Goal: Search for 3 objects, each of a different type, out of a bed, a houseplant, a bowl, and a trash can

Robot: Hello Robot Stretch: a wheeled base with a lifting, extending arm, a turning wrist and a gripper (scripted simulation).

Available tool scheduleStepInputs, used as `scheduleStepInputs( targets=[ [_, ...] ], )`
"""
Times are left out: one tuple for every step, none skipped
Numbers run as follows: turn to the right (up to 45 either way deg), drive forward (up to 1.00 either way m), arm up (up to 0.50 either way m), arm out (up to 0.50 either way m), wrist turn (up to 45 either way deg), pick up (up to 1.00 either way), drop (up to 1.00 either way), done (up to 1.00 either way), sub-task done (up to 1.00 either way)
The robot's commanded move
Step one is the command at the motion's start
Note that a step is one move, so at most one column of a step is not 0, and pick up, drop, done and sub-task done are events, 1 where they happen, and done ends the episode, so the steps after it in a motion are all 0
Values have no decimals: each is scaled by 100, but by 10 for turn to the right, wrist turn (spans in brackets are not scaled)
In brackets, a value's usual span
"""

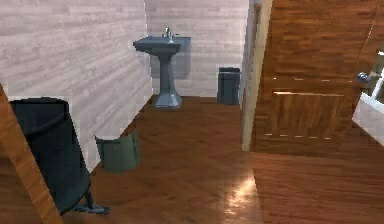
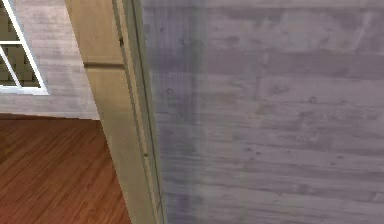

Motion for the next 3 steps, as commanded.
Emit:
scheduleStepInputs(
  targets=[
    [0, 30, 0, 0, 0, 0, 0, 0, 0],
    [-450, 0, 0, 0, 0, 0, 0, 0, 0],
    [0, 0, 0, 0, 0, 0, 0, 0, 100]
  ],
)
